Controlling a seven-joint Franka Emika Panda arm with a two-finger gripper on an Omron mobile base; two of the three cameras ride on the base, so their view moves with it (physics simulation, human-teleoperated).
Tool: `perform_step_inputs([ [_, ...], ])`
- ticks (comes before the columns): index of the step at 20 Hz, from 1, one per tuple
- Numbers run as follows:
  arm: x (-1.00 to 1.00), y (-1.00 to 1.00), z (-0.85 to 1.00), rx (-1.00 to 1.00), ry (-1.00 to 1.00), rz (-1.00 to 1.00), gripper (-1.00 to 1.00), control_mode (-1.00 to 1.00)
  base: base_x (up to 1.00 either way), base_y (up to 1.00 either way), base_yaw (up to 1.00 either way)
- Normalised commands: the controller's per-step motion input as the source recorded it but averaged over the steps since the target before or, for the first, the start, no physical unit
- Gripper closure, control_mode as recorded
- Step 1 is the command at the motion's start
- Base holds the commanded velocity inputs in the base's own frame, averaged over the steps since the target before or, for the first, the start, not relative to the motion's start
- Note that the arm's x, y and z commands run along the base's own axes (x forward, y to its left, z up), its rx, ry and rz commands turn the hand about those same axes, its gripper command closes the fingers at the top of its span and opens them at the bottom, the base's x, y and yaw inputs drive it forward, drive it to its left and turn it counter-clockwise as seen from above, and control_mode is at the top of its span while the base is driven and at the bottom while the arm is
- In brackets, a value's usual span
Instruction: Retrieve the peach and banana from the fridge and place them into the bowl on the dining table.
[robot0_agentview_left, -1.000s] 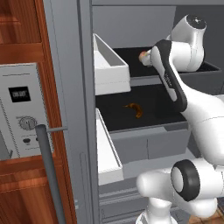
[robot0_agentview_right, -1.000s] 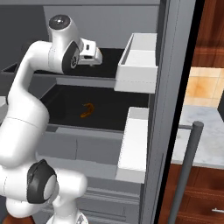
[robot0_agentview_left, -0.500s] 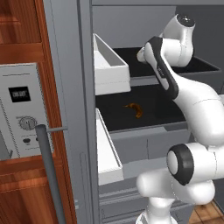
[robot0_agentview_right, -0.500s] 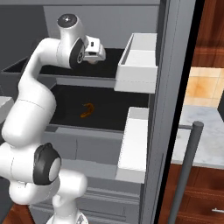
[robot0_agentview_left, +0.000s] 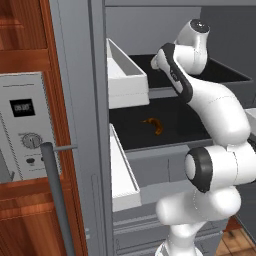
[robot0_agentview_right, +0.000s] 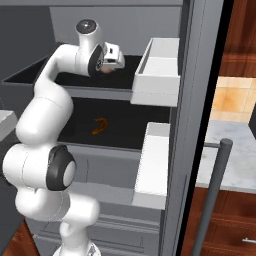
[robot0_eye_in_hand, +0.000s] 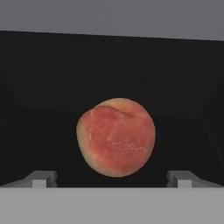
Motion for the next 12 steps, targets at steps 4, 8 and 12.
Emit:
perform_step_inputs([
  [4, 0.55, 0.0, -0.11, 0.0, 0.0, 0.0, -1.0, -1.0, 0.0, 0.0, 0.0],
  [8, 0.52, 0.0, -0.02, 0.0, 0.0, 0.0, -1.0, -1.0, 0.0, 0.0, 0.0],
  [12, 0.25, 0.0, -0.07, 0.0, 0.01, 0.0, -1.0, -1.0, 0.0, 0.0, 0.0],
])
